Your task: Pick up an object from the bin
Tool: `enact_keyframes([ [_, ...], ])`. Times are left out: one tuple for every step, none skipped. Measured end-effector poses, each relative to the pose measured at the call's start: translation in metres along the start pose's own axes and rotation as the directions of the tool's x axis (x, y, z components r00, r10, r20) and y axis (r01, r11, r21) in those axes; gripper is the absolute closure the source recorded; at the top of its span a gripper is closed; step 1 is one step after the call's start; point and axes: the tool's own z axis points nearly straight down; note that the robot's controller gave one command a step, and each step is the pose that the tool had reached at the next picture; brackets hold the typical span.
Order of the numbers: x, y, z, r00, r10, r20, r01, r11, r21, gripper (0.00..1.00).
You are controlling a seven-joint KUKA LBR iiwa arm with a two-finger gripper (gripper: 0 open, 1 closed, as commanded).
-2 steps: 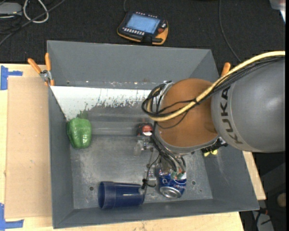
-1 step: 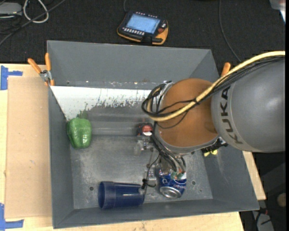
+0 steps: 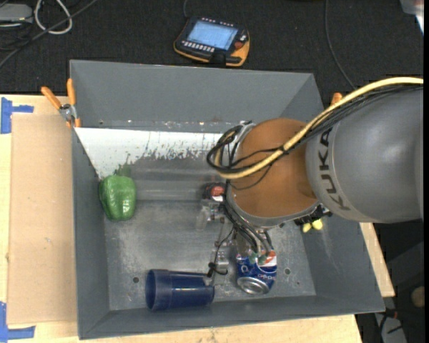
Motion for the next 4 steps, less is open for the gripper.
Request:
enact_keyframes([
  [-0.014,0.000,0.003,0.999,0.049,-0.002,-0.049,0.999,0.001,0.00],
  [0.002,0.021,-0.033,0.989,0.150,-0.002,-0.150,0.989,0.000,0.00],
  [0.008,-0.023,0.064,0.980,-0.197,0.002,0.197,0.980,0.000,0.00],
  [-0.011,-0.061,0.032,0.994,0.106,0.009,-0.106,0.994,-0.006,0.00],
])
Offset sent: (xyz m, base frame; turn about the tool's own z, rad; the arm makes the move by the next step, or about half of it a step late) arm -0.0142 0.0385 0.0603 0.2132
